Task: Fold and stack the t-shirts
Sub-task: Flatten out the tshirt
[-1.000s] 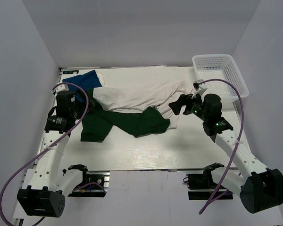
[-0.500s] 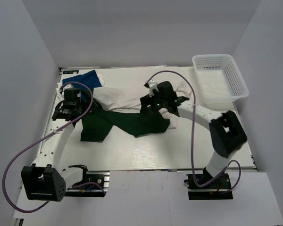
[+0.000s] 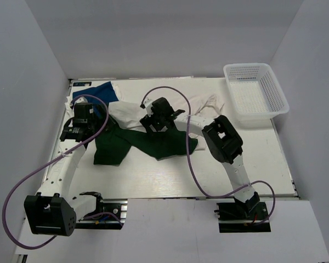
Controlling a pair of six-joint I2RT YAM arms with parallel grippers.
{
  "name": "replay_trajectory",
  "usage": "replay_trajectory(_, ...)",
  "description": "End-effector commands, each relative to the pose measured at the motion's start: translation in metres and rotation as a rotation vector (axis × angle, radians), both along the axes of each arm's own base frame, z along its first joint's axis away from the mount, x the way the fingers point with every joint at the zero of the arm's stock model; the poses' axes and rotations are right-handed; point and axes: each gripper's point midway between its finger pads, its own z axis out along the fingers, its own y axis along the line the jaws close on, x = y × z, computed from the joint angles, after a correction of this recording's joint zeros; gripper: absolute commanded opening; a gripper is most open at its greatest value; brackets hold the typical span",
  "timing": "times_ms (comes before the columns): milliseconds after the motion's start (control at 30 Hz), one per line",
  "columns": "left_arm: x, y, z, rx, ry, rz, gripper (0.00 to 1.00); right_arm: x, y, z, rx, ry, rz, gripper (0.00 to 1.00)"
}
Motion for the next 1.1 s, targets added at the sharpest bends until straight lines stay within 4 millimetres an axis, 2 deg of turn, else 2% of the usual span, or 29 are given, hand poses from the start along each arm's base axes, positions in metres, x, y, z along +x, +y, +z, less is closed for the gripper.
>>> replay_trajectory(0,0.000,0.004,0.017,0.015,-0.042,0.006,1.00,-0.001,-0.030,0.002,-0.074,-0.039,-0.078,0.90)
replay_trajectory(33,0.003,0.004,0.020,0.014,-0.059,0.006,1.00,0.000,-0.039,0.007,-0.092,-0.060,-0.108,0.90)
replay_trajectory(100,0.007,-0.007,0.020,-0.011,-0.067,-0.035,1.00,-0.015,-0.069,-0.017,-0.185,-0.030,-0.145,0.90)
replay_trajectory(133,0.008,-0.008,0.022,-0.012,-0.076,-0.036,1.00,-0.020,-0.077,-0.005,-0.190,-0.034,-0.154,0.90)
replay_trajectory(167,0.010,-0.008,0.026,-0.013,-0.085,-0.036,1.00,-0.025,-0.084,-0.005,-0.198,-0.024,-0.163,0.90)
replay_trajectory(200,0.011,-0.008,0.023,-0.012,-0.075,-0.036,1.00,-0.054,-0.108,-0.035,-0.242,0.066,-0.181,0.90)
replay_trajectory(233,0.011,-0.008,0.023,-0.012,-0.075,-0.036,1.00,-0.056,-0.109,-0.005,-0.182,0.032,-0.192,0.90)
replay_trajectory(267,0.012,-0.008,0.024,-0.012,-0.084,-0.036,1.00,-0.074,-0.126,-0.019,-0.208,0.072,-0.200,0.90)
replay_trajectory(300,0.013,-0.008,0.021,-0.012,-0.075,-0.036,1.00,-0.088,-0.137,-0.016,-0.196,0.089,-0.220,0.90)
replay_trajectory(333,0.013,-0.008,0.021,-0.012,-0.075,-0.036,1.00,-0.093,-0.139,-0.003,-0.171,0.073,-0.221,0.90)
replay_trajectory(367,0.014,-0.006,0.018,-0.006,-0.066,-0.029,1.00,-0.106,-0.147,0.001,-0.164,0.076,-0.216,0.90)
replay_trajectory(400,0.015,-0.006,0.016,-0.005,-0.057,-0.029,1.00,-0.118,-0.156,-0.004,-0.170,0.101,-0.222,0.90)
replay_trajectory(433,0.016,-0.005,0.011,-0.003,-0.042,-0.013,1.00,-0.124,-0.158,0.006,-0.138,0.095,-0.231,0.90)
replay_trajectory(467,0.012,-0.001,0.006,0.006,-0.016,0.009,1.00,-0.125,-0.153,0.024,-0.077,0.080,-0.224,0.90)
replay_trajectory(500,0.013,0.002,0.001,0.001,0.000,0.024,1.00,-0.128,-0.153,0.031,-0.059,0.074,-0.216,0.90)
replay_trajectory(533,0.012,0.009,-0.006,0.011,0.027,0.063,1.00,-0.125,-0.146,0.060,0.018,0.021,-0.198,0.90)
replay_trajectory(633,0.011,0.019,-0.016,0.016,0.064,0.154,1.00,-0.125,-0.130,0.095,0.121,-0.033,-0.127,0.90)
replay_trajectory(667,0.009,0.026,-0.020,0.033,0.070,0.197,1.00,-0.120,-0.126,0.123,0.193,-0.104,-0.117,0.90)
replay_trajectory(700,0.010,0.029,-0.026,0.026,0.074,0.238,1.00,-0.122,-0.120,0.131,0.223,-0.114,-0.085,0.90)
replay_trajectory(767,0.017,0.030,-0.027,0.023,0.053,0.256,1.00,-0.116,-0.117,0.152,0.265,-0.173,-0.073,0.90)
replay_trajectory(900,0.036,0.028,-0.034,-0.006,0.043,0.282,1.00,-0.111,-0.117,0.157,0.245,-0.201,-0.067,0.90)
replay_trajectory(1067,0.061,0.045,-0.028,0.000,0.011,0.376,1.00,-0.112,-0.118,0.154,0.244,-0.194,-0.072,0.90)
